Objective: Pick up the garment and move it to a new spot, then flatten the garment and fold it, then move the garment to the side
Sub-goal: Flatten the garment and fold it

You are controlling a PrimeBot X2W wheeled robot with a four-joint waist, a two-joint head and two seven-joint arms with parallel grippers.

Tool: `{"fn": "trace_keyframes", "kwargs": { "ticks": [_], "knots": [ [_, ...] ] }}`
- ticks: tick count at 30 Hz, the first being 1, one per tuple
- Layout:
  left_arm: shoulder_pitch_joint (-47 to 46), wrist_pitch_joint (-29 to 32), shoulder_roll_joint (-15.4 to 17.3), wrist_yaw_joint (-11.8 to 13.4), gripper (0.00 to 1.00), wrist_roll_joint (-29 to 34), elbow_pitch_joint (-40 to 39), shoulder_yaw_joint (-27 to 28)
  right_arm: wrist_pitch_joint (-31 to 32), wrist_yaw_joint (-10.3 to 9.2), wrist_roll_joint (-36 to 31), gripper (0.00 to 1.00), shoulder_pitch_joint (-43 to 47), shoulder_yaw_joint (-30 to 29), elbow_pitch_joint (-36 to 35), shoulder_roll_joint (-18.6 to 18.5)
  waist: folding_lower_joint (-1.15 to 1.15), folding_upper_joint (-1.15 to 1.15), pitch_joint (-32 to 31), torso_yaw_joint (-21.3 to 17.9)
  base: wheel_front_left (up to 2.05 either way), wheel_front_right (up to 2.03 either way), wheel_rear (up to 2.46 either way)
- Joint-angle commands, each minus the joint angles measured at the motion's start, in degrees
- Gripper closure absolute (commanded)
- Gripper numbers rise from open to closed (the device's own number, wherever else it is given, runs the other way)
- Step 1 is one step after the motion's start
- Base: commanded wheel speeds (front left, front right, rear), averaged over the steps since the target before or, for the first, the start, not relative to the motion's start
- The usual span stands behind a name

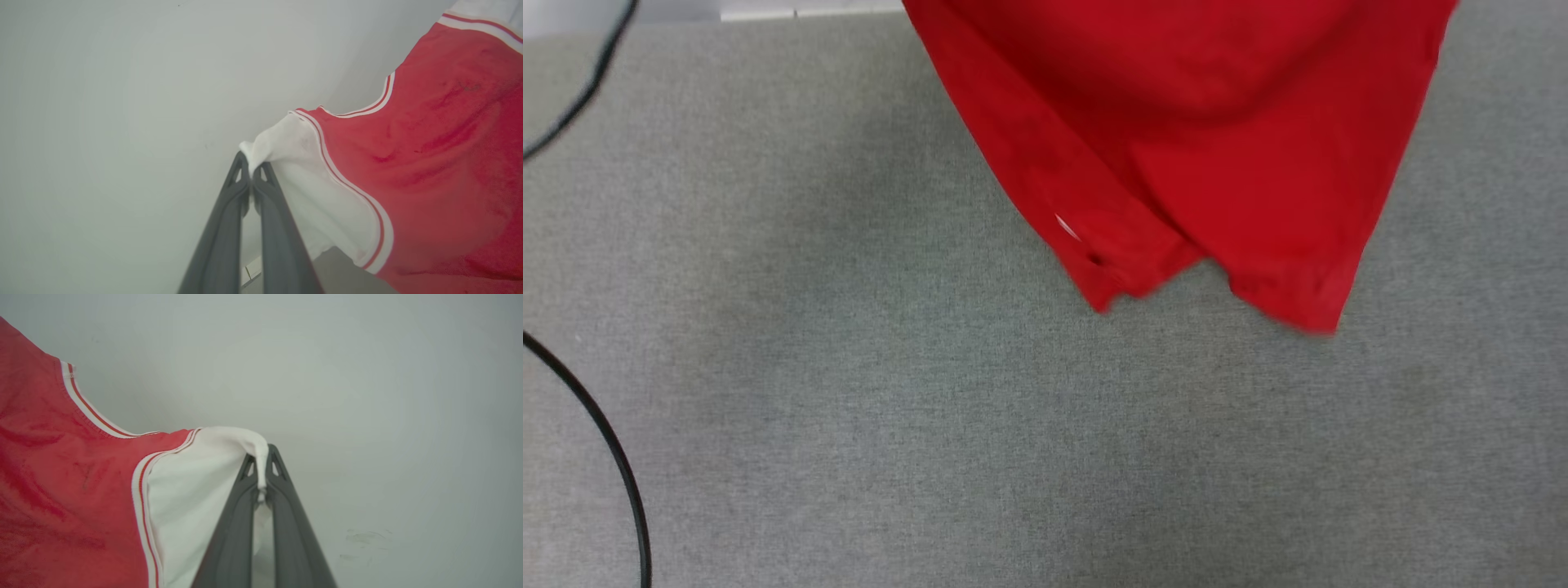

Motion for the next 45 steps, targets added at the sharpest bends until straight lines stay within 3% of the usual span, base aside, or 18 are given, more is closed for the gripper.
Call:
{"fn": "trace_keyframes", "kwargs": {
  "ticks": [1,14,22,32,40,45],
  "knots": [
    [-2.4,-0.9,-0.8,-0.2,1.0,0.4,1.4,0.5,-0.4,-0.04,-1.2,1.0,-3.1,-0.6,1.4,1.1,-0.01,0.0,2.3,0.5,0.0,0.0,0.0],
    [-19.3,-6.5,-3.2,-0.7,1.0,0.5,13.0,1.1,-4.4,-0.04,-6.5,1.0,-21.2,-0.4,12.4,6.5,-0.01,0.0,7.6,0.9,0.0,0.0,0.0],
    [-22.9,-10.8,-3.3,-0.8,1.0,-2.3,17.5,-1.5,-9.0,-0.04,-6.4,1.0,-25.7,1.6,18.3,9.0,-0.01,0.0,8.3,1.4,0.0,0.0,0.0],
    [-12.1,-17.5,-1.9,-0.8,1.0,-8.6,19.0,-6.4,-14.9,-0.05,-2.0,1.0,-15.8,8.9,21.8,12.0,-0.01,0.0,7.3,0.5,0.0,0.0,0.0],
    [6.4,-26.6,1.9,-0.7,1.0,-13.2,17.2,-8.3,-19.3,-0.04,3.5,1.0,-0.8,19.4,19.4,12.7,-0.01,0.0,3.4,-0.8,0.0,0.0,0.0],
    [19.5,-30.2,3.6,1.3,1.0,-15.7,14.2,-9.4,-21.0,-0.04,8.0,1.0,8.3,24.0,17.3,11.4,-0.01,0.0,0.5,-0.8,0.0,0.0,0.0]
  ]
}}
